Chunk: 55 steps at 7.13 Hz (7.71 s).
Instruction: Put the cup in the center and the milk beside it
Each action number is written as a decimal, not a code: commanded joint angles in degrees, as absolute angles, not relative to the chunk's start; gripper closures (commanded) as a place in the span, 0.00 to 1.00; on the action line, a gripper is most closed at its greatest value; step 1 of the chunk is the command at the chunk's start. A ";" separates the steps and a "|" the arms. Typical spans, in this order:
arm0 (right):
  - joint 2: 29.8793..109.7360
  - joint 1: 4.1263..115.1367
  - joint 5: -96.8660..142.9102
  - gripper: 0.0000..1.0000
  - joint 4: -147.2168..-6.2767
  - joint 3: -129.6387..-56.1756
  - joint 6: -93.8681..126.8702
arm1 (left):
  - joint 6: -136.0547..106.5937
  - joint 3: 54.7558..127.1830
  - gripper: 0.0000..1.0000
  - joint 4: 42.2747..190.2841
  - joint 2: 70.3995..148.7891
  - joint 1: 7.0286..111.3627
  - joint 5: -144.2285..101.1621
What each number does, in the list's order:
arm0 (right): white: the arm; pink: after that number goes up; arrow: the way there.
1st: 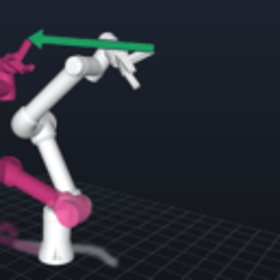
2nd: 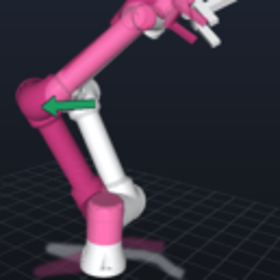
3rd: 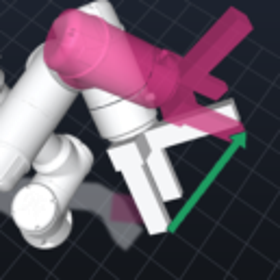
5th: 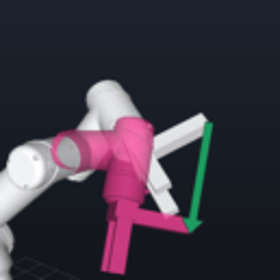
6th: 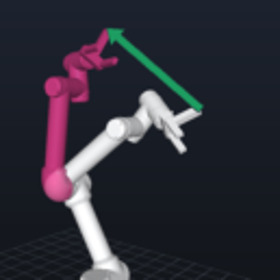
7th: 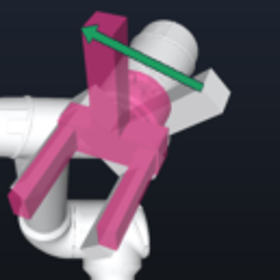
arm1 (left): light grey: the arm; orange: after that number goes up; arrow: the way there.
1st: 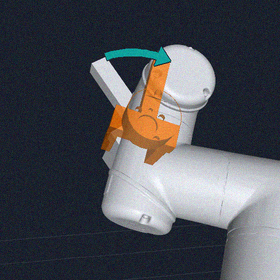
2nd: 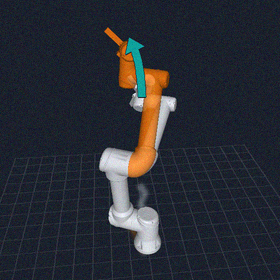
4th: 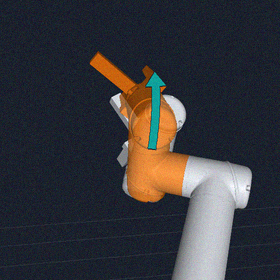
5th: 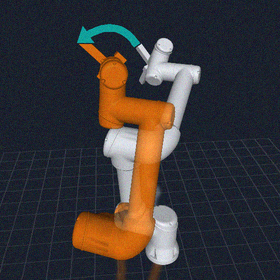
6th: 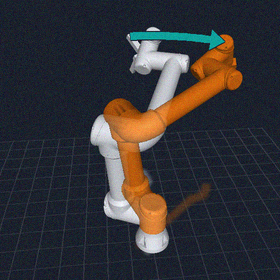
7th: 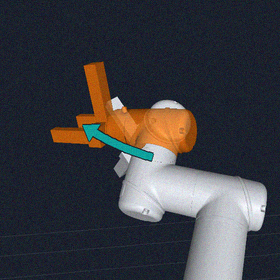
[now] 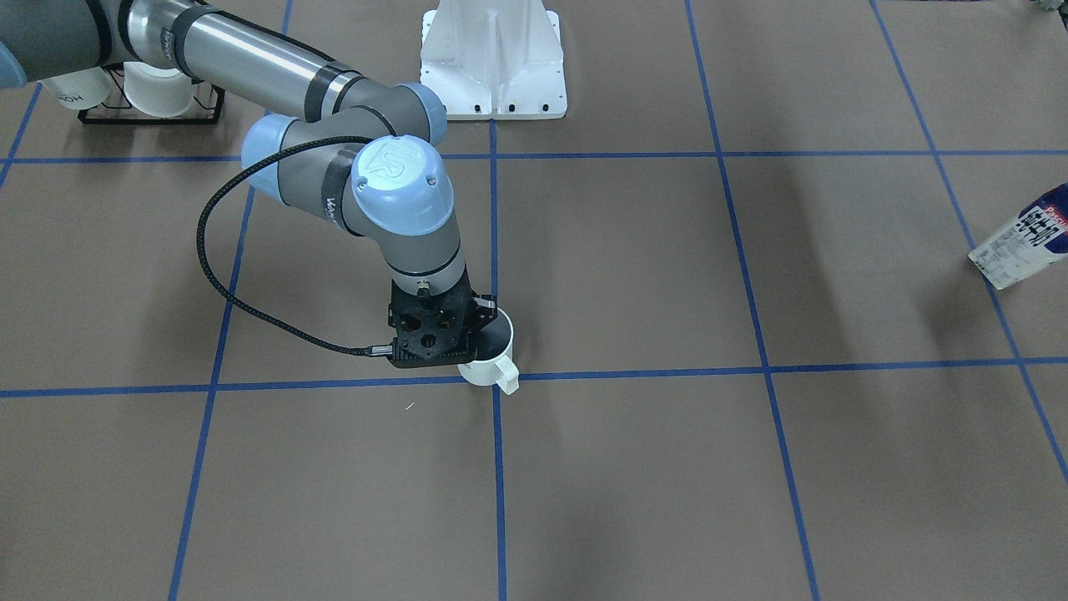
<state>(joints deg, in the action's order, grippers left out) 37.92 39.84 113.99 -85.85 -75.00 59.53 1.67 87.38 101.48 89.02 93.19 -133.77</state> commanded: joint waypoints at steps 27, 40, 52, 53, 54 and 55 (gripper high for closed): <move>60.21 53.44 121.99 0.00 -90.44 -98.70 49.57 | -27.60 97.47 0.00 108.98 78.40 88.42 -135.35; 60.29 52.56 121.55 0.00 -90.44 -98.97 49.57 | -26.81 93.08 0.41 111.62 78.22 83.76 -134.83; 60.64 54.93 122.61 0.00 -90.44 -99.84 49.48 | -26.45 98.79 1.00 101.58 96.53 83.68 -132.28; 60.73 55.02 122.52 0.00 -90.44 -99.84 49.48 | -26.63 98.88 1.00 93.42 103.81 81.84 -132.19; 61.17 55.28 122.35 0.00 -90.35 -100.02 49.48 | -26.72 98.35 1.00 88.21 109.11 79.13 -130.36; 61.52 55.28 122.34 0.00 -90.35 -100.19 49.48 | -26.89 98.18 1.00 82.59 114.21 75.27 -127.30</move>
